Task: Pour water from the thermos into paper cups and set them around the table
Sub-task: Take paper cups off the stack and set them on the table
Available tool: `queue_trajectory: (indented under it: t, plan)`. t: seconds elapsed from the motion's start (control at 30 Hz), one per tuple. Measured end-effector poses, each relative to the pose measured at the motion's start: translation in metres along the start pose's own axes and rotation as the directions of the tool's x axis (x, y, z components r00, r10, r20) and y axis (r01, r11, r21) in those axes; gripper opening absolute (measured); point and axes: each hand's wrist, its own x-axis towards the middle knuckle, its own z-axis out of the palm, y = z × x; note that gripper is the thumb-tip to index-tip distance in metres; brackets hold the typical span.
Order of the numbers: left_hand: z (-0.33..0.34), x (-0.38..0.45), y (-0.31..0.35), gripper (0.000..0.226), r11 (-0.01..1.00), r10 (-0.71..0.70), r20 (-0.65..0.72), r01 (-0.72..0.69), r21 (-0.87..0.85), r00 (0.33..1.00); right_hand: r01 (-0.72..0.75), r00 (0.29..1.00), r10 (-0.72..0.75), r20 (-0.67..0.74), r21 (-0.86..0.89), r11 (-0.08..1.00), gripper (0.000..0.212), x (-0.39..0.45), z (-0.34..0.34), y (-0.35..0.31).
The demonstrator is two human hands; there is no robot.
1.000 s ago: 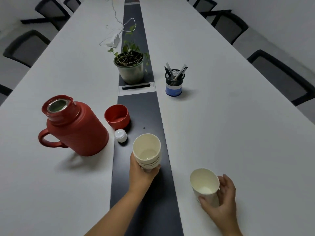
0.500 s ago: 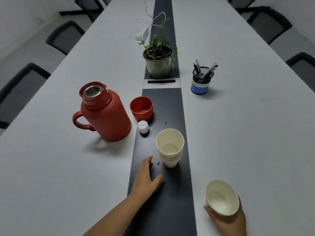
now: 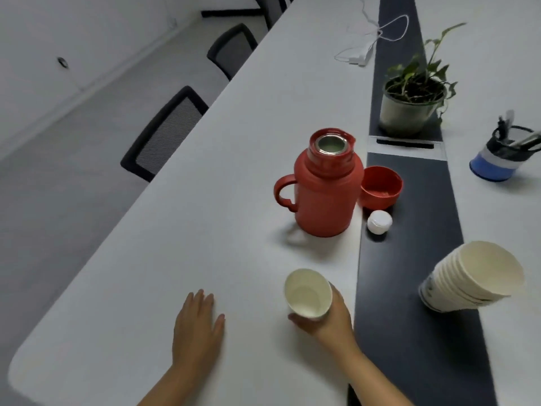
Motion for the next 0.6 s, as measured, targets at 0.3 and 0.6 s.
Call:
queue_trajectory:
  t: [0.3, 0.6]
  plan:
    - [-0.032, 0.040, -0.095, 0.108, 0.978, 0.155, 0.118, -0.170, 0.122, 0.981, -0.054, 0.999, 0.054, -0.002, -0.051, 0.997, 0.064, 0.054, 0.135, -0.046]
    - [-0.051, 0.054, -0.106, 0.093, 0.990, 0.141, 0.156, -0.140, -0.019, 0.978, -0.067, 0.998, 0.065, -0.022, -0.108, 0.992, 0.064, 0.069, 0.175, -0.063]
